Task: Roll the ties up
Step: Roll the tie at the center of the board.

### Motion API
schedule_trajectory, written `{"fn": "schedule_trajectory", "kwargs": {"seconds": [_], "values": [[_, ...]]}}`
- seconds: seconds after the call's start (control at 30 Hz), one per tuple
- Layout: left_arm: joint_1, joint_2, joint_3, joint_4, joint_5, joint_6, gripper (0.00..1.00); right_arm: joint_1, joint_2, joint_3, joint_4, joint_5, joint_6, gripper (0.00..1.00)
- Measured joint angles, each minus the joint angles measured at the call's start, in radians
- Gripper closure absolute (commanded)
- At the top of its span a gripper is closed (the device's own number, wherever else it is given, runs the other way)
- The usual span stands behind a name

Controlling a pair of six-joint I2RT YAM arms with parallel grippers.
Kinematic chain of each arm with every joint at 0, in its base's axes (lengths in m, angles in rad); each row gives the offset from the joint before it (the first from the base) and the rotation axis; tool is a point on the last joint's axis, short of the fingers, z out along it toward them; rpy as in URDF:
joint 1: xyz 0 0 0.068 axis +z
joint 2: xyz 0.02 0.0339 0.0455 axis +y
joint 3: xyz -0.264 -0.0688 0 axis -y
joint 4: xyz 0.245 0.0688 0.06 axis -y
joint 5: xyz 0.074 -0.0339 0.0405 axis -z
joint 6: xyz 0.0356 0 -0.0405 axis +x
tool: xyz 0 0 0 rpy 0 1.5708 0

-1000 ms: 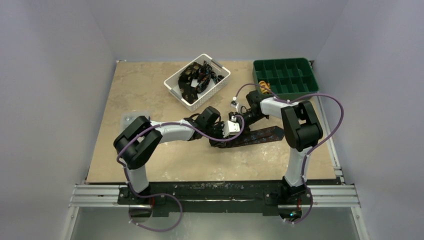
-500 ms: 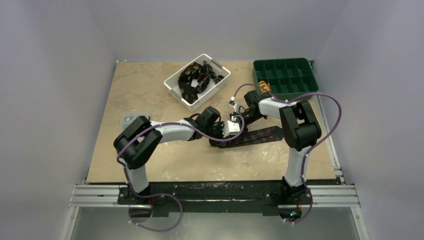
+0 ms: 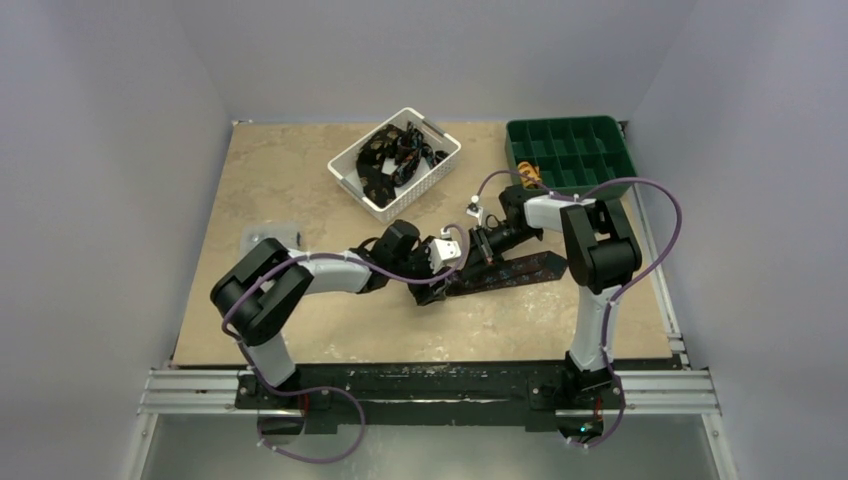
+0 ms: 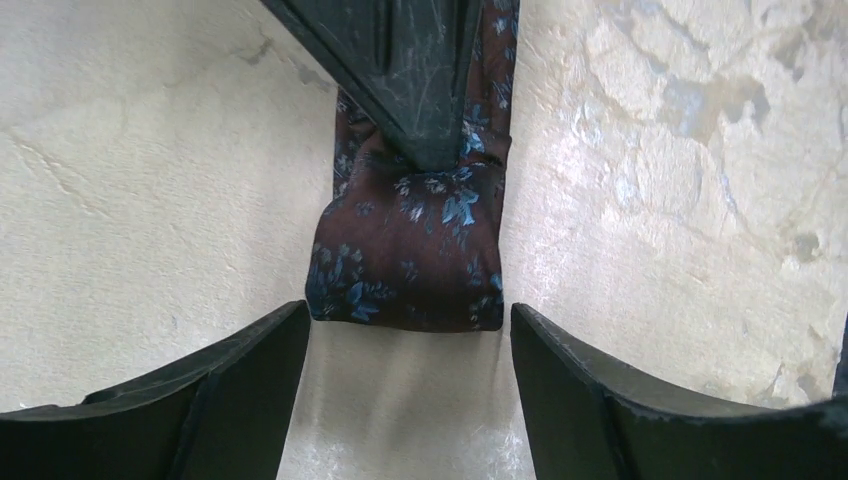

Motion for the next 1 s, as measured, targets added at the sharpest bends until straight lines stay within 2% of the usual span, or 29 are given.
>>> {"fn": "schedule_trajectory", "kwargs": {"seconds": [0.27,0.43,0.63,0.67,0.73,0.83,0.93,1.0], "values": [[-0.001,-0.013,-0.043,0.177,-0.004,-0.117,0.25,-0.008,0.004,0.006,-0.019,0.039,-0.022,1.0],[-0.011,0.023,-0.035,0.248,-0.005,-0.127,0.42,-0.008,0.004,0.005,-0.019,0.052,-0.021,1.0],[-0.027,0.082,-0.018,0.256,0.003,-0.095,0.58,-0.007,-0.005,-0.001,-0.01,0.056,-0.018,1.0],[-0.029,0.082,-0.018,0.254,0.003,-0.087,0.62,-0.006,-0.006,-0.001,-0.008,0.058,-0.017,0.96],[-0.035,0.081,-0.015,0.24,-0.004,-0.062,0.7,-0.005,-0.006,0.0,-0.01,0.059,-0.014,0.81],[-0.047,0.071,-0.008,0.207,-0.035,-0.018,0.74,-0.004,-0.006,0.013,-0.024,0.063,-0.018,0.63],[-0.058,0.057,-0.005,0.167,-0.077,0.036,0.75,0.0,-0.007,0.038,-0.054,0.049,-0.027,0.55],[-0.06,0.048,0.001,0.138,-0.099,0.063,0.75,0.0,-0.009,0.058,-0.078,0.044,-0.043,0.53]]}}
